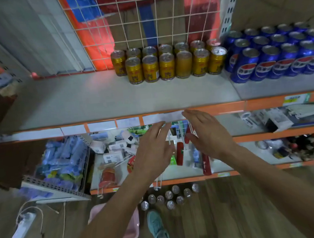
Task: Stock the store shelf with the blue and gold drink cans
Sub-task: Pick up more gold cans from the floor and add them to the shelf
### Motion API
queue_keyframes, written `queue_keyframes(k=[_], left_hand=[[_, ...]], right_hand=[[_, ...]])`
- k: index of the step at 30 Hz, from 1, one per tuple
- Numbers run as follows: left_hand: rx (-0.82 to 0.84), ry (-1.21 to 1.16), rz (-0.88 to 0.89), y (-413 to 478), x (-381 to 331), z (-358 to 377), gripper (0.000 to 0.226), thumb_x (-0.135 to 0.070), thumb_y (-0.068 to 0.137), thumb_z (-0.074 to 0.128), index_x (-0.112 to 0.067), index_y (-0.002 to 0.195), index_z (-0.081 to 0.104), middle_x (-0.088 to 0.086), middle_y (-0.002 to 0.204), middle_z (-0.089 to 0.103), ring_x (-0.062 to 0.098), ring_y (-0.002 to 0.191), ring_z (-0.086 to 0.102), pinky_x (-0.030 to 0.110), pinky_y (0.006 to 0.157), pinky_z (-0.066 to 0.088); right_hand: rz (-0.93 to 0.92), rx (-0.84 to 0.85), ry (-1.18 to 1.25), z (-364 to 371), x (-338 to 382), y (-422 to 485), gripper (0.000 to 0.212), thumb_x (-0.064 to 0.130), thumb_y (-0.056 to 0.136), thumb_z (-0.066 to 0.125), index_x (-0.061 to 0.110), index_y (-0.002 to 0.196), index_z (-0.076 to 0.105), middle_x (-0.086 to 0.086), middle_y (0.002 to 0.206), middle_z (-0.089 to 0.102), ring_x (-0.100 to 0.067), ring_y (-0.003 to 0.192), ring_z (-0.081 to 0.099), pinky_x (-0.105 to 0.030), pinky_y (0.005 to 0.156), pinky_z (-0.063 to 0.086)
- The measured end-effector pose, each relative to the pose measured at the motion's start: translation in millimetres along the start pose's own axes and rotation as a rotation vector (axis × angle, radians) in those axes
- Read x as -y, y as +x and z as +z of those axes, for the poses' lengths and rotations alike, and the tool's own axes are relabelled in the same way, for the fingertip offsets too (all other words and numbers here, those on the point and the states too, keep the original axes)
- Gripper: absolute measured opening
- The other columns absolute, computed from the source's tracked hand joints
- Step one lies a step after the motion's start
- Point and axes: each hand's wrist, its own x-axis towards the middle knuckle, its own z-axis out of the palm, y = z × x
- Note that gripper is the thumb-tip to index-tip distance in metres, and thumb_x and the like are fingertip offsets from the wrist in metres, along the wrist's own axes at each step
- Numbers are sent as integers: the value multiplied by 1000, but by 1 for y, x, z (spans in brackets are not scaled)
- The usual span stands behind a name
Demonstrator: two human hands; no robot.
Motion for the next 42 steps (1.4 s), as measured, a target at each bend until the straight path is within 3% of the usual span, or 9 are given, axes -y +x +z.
queue_keyframes(k=[10, 15, 18, 21, 24, 27, 32, 38, 42], left_hand=[[254, -7, -143, -114, -42, 110, 58, -27, 97, 59, -19, 152, 40, 4, 159, 35, 25, 145, 32, 45, 117, 33], [406, -1, -129, -145, -12, 202, 63, -32, 93, 55, -21, 152, 35, 3, 156, 36, 29, 138, 43, 49, 109, 42], [478, 16, -140, -166, 17, 267, 66, -44, 90, 43, -30, 152, 25, 1, 158, 34, 31, 136, 45, 53, 104, 45], [518, 33, -110, -185, 52, 335, 74, -30, 85, 67, -21, 151, 35, 6, 150, 44, 31, 131, 49, 46, 103, 47], [544, 62, -83, -202, 100, 405, 83, -23, 78, 81, -13, 150, 42, 11, 150, 47, 34, 130, 51, 42, 103, 46], [565, 100, -61, -216, 148, 473, 84, -21, 78, 82, -13, 151, 41, 12, 150, 46, 34, 130, 50, 43, 101, 46], [583, 103, 9, -214, 210, 583, 72, -24, 85, 75, -12, 148, 42, 8, 145, 48, 29, 131, 48, 40, 102, 44], [534, 186, 200, -182, 265, 691, 71, -37, 90, 69, -14, 148, 36, 5, 148, 43, 24, 132, 44, 35, 101, 43], [479, 277, 229, -156, 288, 744, 83, -51, 90, 67, -8, 152, 32, 10, 152, 41, 26, 138, 40, 36, 110, 38]], right_hand=[[137, 119, 117, 74, -35, -171, 64, 18, 83, 75, 4, 141, 51, -16, 140, 57, -36, 125, 55, -47, 105, 44], [269, 185, 203, 169, -57, -229, 56, 25, 89, 48, 6, 142, 51, -15, 142, 54, -36, 127, 53, -47, 103, 46], [349, 189, 245, 236, -67, -260, 60, 24, 87, 48, 9, 146, 47, -14, 144, 52, -36, 123, 54, -43, 96, 48], [465, 223, 236, 301, -75, -285, 69, 23, 79, 61, 8, 145, 49, -15, 138, 58, -36, 114, 61, -40, 85, 53], [519, 251, 167, 372, -87, -306, 66, 21, 69, 81, 3, 130, 62, -17, 120, 68, -35, 98, 70, -35, 68, 56], [543, 290, 161, 451, -110, -323, 69, 15, 71, 84, 0, 133, 58, -21, 127, 64, -39, 111, 65, -43, 82, 55], [592, 392, 185, 572, -164, -334, 65, 24, 91, 65, 10, 149, 38, -8, 150, 45, -31, 137, 40, -42, 109, 39], [544, 489, 49, 688, -239, -326, 64, 28, 90, 66, 5, 145, 41, -16, 140, 51, -36, 131, 46, -42, 108, 39], [538, 447, -1, 734, -282, -303, 77, 40, 95, 60, 13, 156, 23, -9, 154, 37, -28, 141, 34, -39, 109, 37]])
